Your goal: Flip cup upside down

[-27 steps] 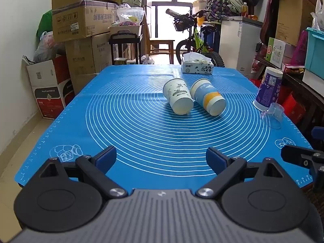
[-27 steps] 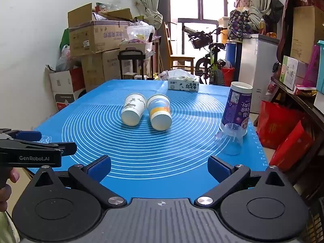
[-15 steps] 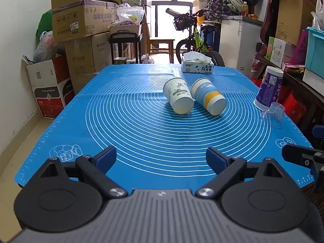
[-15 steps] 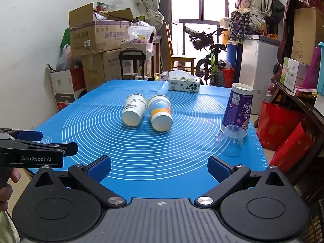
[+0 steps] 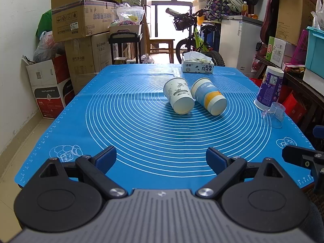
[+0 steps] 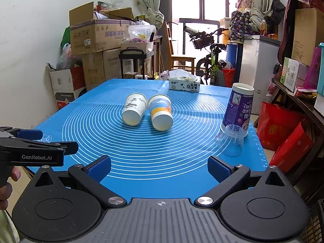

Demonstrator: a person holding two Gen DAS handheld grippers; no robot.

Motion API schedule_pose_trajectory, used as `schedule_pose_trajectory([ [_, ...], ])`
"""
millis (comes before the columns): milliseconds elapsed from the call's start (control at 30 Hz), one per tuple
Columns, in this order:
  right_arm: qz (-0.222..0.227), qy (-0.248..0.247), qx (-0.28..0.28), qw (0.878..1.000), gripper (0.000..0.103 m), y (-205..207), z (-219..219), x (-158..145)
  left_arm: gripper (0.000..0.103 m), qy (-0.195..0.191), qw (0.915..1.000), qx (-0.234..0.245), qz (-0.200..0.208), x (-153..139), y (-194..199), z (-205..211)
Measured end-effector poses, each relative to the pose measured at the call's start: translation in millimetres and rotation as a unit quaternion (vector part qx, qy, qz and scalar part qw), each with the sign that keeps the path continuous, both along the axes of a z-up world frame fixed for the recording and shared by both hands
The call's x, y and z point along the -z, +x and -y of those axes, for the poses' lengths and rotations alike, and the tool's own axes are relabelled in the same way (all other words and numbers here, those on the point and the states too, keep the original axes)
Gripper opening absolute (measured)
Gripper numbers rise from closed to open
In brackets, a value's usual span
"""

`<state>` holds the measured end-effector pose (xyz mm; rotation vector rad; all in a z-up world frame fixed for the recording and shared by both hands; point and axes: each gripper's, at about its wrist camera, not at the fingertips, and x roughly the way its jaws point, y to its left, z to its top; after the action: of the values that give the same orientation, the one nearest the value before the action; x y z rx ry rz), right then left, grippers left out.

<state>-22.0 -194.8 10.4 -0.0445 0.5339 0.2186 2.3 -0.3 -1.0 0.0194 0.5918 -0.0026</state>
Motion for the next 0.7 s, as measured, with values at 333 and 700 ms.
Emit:
schedule_pose_trajectory([
  [333, -0.001, -0.002, -0.003, 1.000, 0.103, -1.3, 2.3, -1.1, 0.094, 0.000, 1.0000, 0.000, 0.000, -0.2, 0.0, 0.1],
  [700, -0.005, -0.003, -0.004, 1.000, 0.103, -0.9, 2.1, -1.1, 0.094, 0.001, 1.0000, 0.000, 0.000, 0.0, 1.1, 0.7],
])
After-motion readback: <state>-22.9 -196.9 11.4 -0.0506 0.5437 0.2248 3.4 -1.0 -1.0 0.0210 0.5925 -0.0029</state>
